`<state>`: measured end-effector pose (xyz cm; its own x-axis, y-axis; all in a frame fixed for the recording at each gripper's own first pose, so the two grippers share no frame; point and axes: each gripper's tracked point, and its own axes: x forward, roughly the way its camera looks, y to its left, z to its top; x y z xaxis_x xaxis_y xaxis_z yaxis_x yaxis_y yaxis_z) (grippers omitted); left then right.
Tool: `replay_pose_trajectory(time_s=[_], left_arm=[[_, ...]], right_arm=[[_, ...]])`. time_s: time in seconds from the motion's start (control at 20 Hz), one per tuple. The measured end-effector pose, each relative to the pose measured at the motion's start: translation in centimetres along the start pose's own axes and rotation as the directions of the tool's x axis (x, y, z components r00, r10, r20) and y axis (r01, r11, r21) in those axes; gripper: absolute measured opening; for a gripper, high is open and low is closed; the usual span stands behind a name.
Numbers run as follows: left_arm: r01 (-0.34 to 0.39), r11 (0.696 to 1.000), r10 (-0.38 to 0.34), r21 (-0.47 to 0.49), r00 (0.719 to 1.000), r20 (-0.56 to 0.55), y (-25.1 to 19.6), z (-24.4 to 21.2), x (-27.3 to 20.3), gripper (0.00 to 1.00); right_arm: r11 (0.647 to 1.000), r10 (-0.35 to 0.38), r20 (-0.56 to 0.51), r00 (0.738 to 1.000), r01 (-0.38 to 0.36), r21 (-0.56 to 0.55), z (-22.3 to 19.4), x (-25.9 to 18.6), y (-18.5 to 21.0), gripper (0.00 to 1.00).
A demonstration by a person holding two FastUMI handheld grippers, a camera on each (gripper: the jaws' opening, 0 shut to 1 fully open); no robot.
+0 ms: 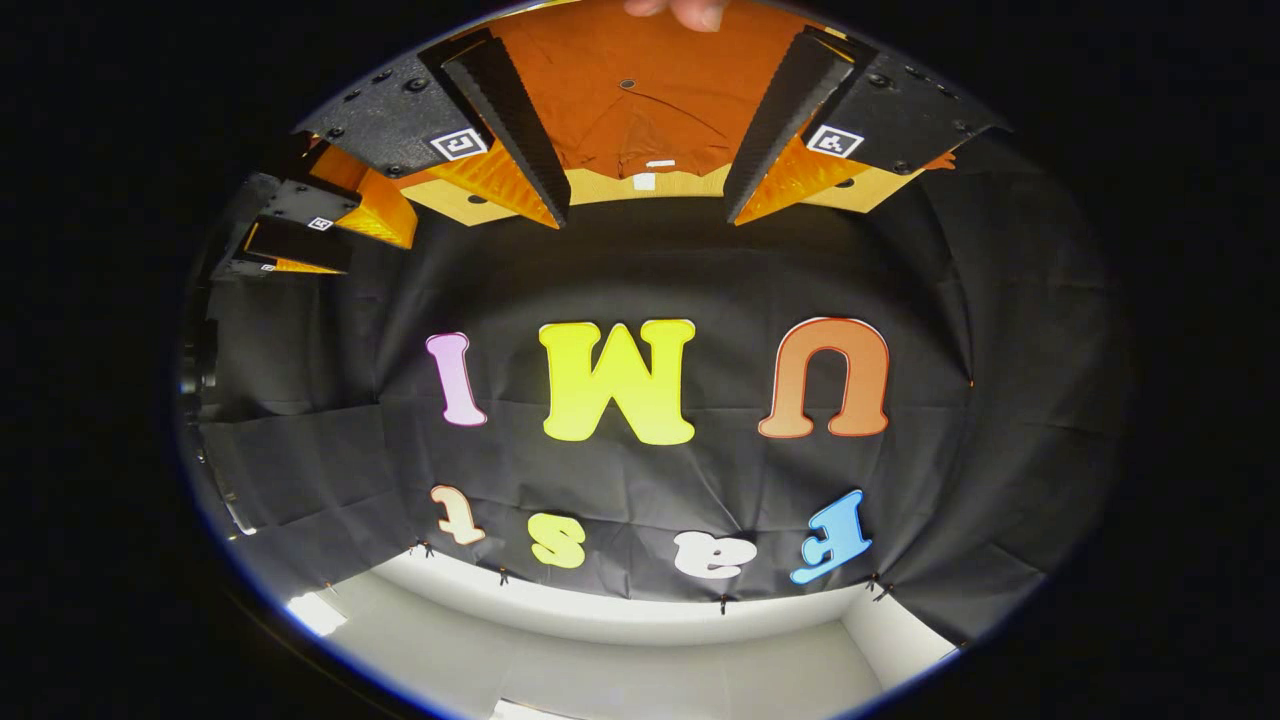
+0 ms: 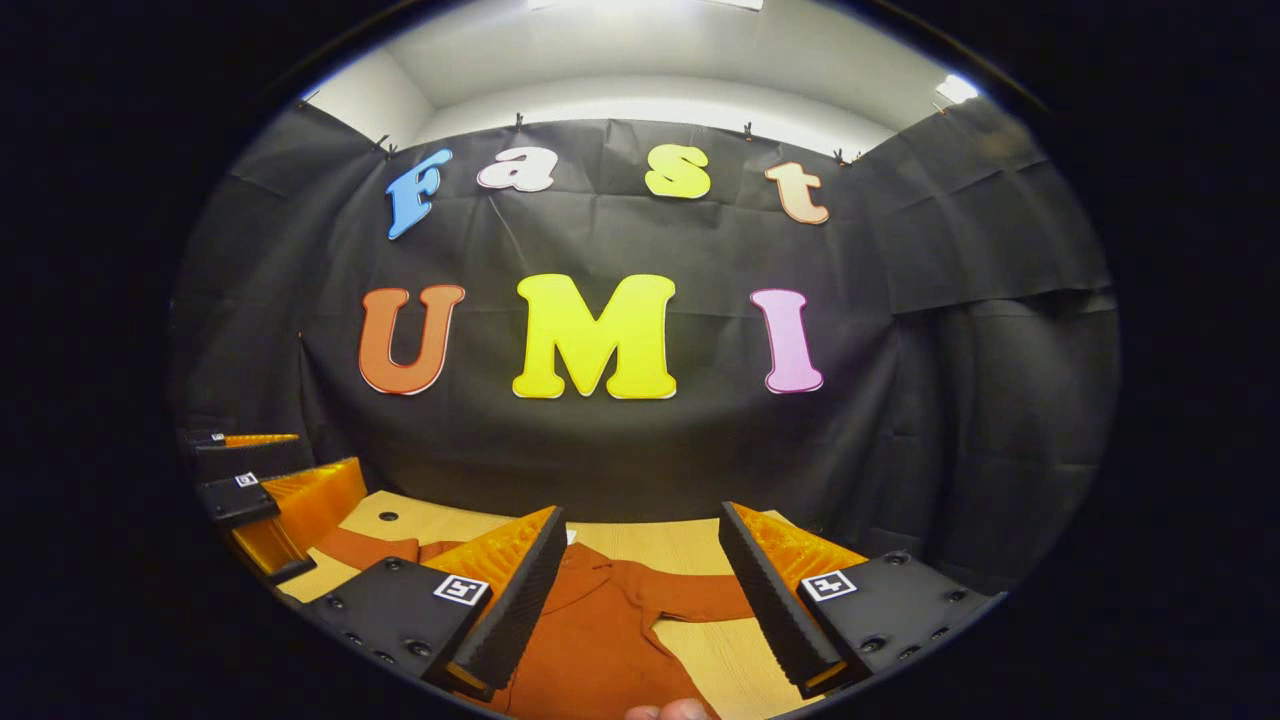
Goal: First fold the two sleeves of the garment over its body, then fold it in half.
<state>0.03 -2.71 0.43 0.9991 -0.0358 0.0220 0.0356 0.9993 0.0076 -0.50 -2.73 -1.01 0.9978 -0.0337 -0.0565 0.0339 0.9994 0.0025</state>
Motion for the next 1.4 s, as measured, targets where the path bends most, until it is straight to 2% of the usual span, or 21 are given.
replay_pose_trajectory(time_s=[0.45,0.65,0.7,0.75,0.95,1.05,1.2,1.3,1.4], left_arm=[[-0.031,1.000,0.031,-0.005,0.999,0.013,1.1,0.8,0.1,0.99],[-0.037,0.999,0.037,-0.003,0.999,0.004,1.3,0.4,0.5,0.99],[-0.037,0.999,0.037,-0.001,0.999,0.000,1.2,0.2,0.7,0.99],[-0.036,0.999,0.036,0.003,0.999,-0.007,1.2,-0.1,0.9,0.99],[-0.038,0.999,0.038,0.008,0.999,-0.029,0.3,-0.9,1.8,0.99],[-0.022,1.000,0.022,0.004,0.998,-0.054,-0.9,-1.5,2.6,0.99],[0.014,1.000,-0.013,0.005,0.993,-0.118,-3.1,-3.1,3.8,0.99],[0.013,1.000,-0.011,0.012,0.988,-0.155,-4.3,-4.0,4.7,0.99],[0.009,1.000,-0.009,0.003,0.981,-0.195,-5.8,-5.0,5.6,0.99]], right_arm=[[0.998,-0.017,0.023,1.000,0.016,0.062,2.0,0.5,-0.2,0.97],[1.000,0.003,0.021,1.000,-0.003,0.016,1.5,0.1,0.4,0.97],[1.000,0.005,0.021,1.000,-0.005,0.017,1.4,0.0,0.3,0.94],[1.000,0.011,0.019,1.000,-0.011,0.022,1.2,0.0,0.1,0.97],[0.999,0.027,-0.003,1.000,-0.027,0.040,0.4,0.9,-1.2,0.97],[0.996,0.065,-0.043,0.997,-0.063,0.060,-0.6,1.7,-2.1,0.96],[0.994,0.091,-0.109,0.990,-0.084,0.062,-2.0,3.3,-6.5,0.97],[0.997,0.055,-0.162,0.985,-0.045,0.063,-3.4,4.6,-11.3,0.94],[0.998,0.016,-0.212,0.977,-0.001,0.070,-5.0,6.2,-16.4,0.97]])
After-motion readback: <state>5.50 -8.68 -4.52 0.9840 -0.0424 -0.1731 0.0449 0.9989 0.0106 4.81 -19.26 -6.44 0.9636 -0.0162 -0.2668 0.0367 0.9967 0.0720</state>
